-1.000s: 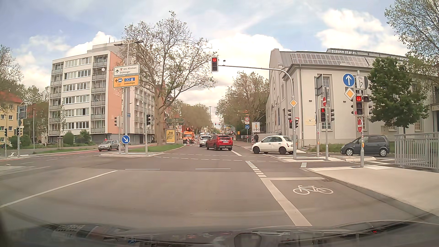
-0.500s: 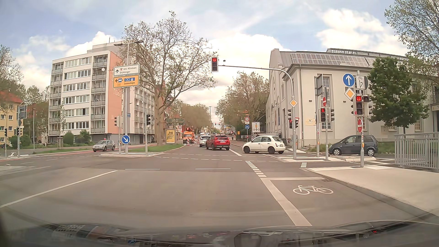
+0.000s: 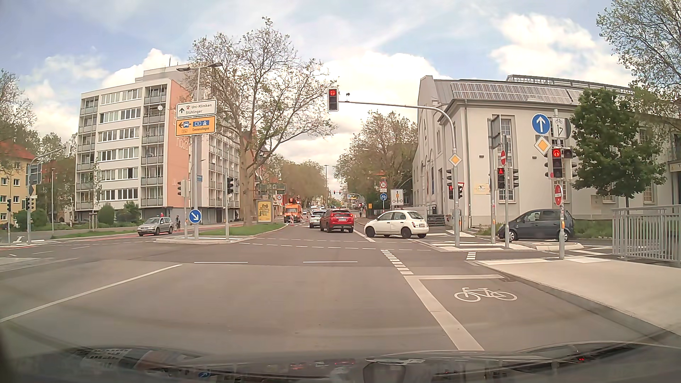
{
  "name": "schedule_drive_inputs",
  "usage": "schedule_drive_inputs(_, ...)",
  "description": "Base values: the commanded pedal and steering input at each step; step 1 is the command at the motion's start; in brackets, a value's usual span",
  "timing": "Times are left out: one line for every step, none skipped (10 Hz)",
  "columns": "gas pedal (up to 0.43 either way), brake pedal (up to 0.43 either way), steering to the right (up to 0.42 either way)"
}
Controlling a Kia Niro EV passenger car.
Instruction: Follow the waypoints while adhering to traffic rules and regulations
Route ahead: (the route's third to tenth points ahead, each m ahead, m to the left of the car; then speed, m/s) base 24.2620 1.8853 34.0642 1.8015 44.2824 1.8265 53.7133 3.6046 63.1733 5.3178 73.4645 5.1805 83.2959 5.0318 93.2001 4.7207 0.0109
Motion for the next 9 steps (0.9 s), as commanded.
schedule_drive_inputs(0.000,0.238,-0.001)
schedule_drive_inputs(0.000,0.244,-0.001)
schedule_drive_inputs(0.000,0.244,-0.001)
schedule_drive_inputs(0.000,0.244,-0.001)
schedule_drive_inputs(0.000,0.238,-0.001)
schedule_drive_inputs(0.000,0.244,-0.001)
schedule_drive_inputs(0.000,0.238,-0.001)
schedule_drive_inputs(0.000,0.244,-0.001)
schedule_drive_inputs(0.000,0.244,-0.001)
